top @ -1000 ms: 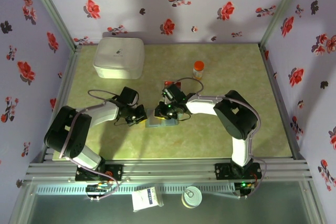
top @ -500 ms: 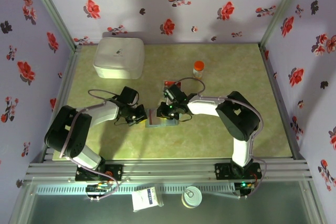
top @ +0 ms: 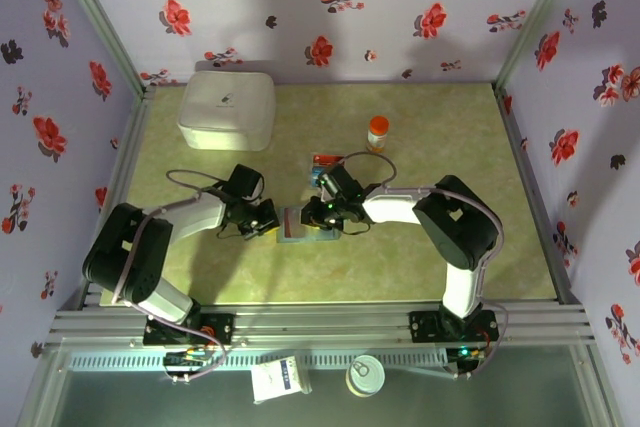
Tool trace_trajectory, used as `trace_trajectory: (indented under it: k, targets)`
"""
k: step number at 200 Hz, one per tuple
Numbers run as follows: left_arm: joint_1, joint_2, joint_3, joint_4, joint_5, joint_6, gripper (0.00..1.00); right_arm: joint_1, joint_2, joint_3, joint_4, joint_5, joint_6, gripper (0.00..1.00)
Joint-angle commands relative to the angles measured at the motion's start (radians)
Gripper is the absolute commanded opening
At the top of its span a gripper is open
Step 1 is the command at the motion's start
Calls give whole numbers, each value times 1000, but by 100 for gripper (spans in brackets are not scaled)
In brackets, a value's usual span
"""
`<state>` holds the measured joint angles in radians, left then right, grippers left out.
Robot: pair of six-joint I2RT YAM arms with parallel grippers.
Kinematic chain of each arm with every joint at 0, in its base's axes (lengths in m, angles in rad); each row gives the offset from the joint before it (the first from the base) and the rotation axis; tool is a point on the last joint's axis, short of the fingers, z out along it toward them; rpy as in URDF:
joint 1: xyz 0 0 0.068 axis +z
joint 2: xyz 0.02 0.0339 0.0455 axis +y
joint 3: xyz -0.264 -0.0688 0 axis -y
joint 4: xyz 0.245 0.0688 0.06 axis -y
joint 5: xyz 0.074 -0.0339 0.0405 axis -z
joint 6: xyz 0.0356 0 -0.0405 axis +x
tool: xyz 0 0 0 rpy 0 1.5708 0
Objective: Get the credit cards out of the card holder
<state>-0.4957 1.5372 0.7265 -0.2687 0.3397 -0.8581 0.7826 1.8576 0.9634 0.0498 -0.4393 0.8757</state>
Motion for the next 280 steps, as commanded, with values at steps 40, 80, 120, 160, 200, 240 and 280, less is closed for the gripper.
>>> trace_trajectory:
  k: [40, 80, 120, 160, 200, 240, 280]
  targets:
    - [-29, -58, 43, 7, 14, -57, 11, -31, -20, -76, 119, -55, 56, 19]
    - [-49, -11, 40, 67, 39, -87, 20, -41, -7, -101, 179, -77, 86, 18]
    - [-55, 36, 35, 108, 47, -99, 28, -45, -2, -107, 194, -83, 91, 18]
    - [-57, 61, 29, 145, 58, -114, 30, -51, 5, -115, 212, -96, 97, 17]
    - [-58, 76, 31, 173, 73, -128, 24, -55, 14, -126, 240, -112, 110, 17]
    - [-60, 89, 42, 179, 77, -134, 17, -56, 18, -132, 249, -115, 112, 17]
    - [-63, 89, 54, 180, 82, -140, 15, -59, 18, -141, 262, -122, 116, 17]
